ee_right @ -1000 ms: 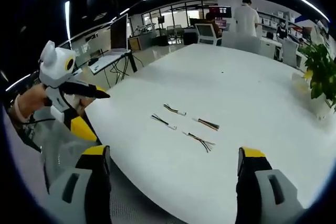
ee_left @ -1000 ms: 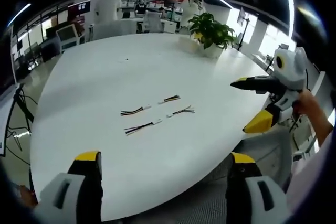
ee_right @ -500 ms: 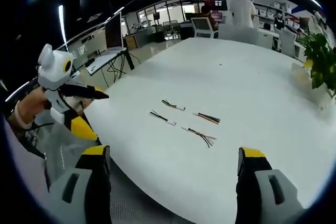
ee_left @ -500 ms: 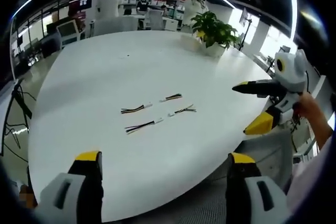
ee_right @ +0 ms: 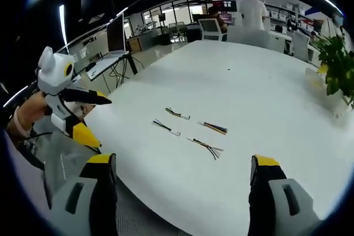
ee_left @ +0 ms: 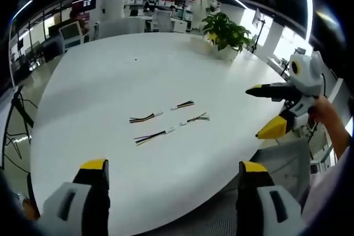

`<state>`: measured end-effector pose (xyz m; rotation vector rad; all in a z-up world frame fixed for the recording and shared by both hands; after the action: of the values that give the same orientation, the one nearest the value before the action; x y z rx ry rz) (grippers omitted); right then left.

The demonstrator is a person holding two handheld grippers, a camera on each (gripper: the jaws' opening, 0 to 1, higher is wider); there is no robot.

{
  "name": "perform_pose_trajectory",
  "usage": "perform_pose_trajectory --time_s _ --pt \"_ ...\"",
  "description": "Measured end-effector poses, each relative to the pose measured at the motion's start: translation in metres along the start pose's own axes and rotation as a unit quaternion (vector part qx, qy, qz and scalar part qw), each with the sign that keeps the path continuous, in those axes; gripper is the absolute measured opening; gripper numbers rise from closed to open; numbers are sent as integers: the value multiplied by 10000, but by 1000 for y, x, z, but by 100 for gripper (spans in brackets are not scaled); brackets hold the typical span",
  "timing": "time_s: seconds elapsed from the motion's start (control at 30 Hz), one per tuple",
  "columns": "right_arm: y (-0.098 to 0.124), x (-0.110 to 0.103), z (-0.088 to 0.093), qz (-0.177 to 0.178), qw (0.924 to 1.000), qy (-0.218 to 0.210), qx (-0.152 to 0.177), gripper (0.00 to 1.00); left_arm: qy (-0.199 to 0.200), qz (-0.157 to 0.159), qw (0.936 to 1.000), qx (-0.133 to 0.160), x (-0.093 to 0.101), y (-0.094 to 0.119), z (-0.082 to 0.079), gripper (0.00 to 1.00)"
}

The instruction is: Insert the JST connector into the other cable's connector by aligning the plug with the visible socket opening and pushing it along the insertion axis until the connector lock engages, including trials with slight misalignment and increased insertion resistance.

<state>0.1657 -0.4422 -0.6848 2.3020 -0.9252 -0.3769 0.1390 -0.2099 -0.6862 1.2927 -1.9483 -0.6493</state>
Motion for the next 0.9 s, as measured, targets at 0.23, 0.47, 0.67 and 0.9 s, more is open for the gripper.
perform_pose_trajectory --time_s 0.23,0.47,0.67,0.9 --pt "-4 -1 -5 -41 10000 55 15 100 -234 46 9997 -27 1 -4 -12 95" --pt "-5 2 -7 -81 9999 -56 30 100 -338 55 9994 49 -1 -8 -25 95" --pt "-8 6 -10 -27 10000 -23 45 100 -388 123 9991 149 1 -9 -34 94" --pt "-14 8 -17 -19 9999 56 133 99 -577 97 9981 188 1 -10 -44 94"
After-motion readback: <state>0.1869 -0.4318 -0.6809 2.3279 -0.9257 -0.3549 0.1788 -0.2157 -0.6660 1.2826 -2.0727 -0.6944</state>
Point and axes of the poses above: the point that each gripper's makers call its tool centre point, and the gripper's own axes: y roughly backward along the fingers, x roughly to its right, z roughly out of its underside, the point moved 7 cm from there along y, roughly backward along the fingers, and after that the axes turned 11 degrees about y, right-handed, at the moved point
